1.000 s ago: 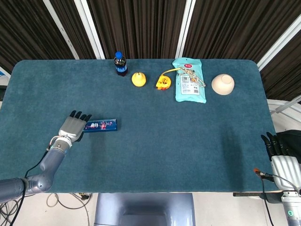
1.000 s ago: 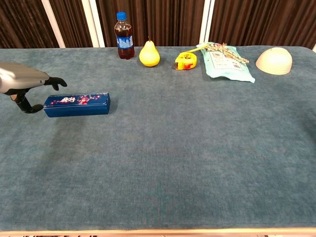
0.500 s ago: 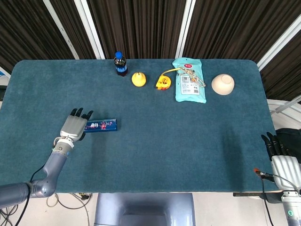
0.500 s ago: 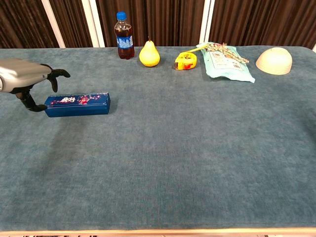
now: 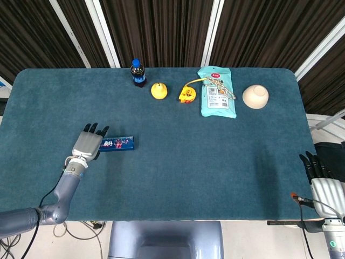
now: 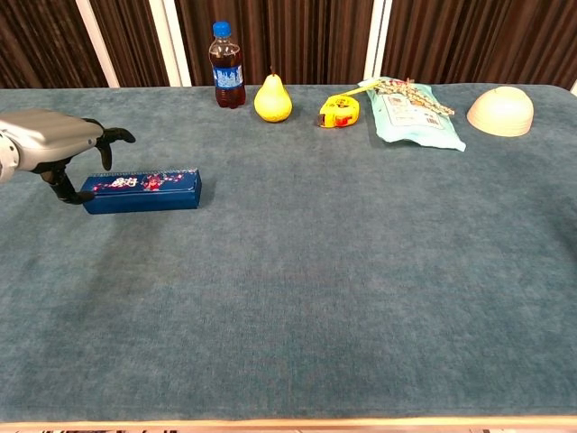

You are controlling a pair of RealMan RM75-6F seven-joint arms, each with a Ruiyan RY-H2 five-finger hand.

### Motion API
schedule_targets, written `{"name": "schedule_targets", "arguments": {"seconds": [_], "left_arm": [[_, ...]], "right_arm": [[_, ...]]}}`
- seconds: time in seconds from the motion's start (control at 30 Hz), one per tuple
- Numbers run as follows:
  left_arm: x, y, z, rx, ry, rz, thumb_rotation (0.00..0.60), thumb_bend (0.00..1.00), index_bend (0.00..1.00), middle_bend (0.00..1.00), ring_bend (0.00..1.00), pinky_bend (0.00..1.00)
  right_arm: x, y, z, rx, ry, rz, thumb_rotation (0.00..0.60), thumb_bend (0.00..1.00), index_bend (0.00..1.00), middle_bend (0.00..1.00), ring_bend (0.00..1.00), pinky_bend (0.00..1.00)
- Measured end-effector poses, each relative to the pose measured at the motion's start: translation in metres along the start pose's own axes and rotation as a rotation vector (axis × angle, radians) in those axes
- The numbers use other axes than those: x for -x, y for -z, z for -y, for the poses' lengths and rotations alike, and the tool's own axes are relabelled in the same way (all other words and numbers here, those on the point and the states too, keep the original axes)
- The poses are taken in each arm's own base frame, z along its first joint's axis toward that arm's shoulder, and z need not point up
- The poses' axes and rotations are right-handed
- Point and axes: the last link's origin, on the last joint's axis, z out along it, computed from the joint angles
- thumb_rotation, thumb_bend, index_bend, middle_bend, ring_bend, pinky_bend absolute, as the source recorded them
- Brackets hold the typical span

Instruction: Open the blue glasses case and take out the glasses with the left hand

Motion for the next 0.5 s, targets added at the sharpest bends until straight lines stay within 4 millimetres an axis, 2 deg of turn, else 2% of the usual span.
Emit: {"name": "schedule_targets", "arguments": {"seconds": [0.5], "left_arm": [[0.0037, -0.0033, -0.0071, 0.005, 0.005, 0.016, 0.600, 0.37, 0.00, 0.29, 0.00, 0.09]], "right_arm": [[-0.0001, -0.0003, 0.0001, 0.002, -0.002, -0.003, 0.600, 0.16, 0.00, 0.00, 0.00, 0.21]]}}
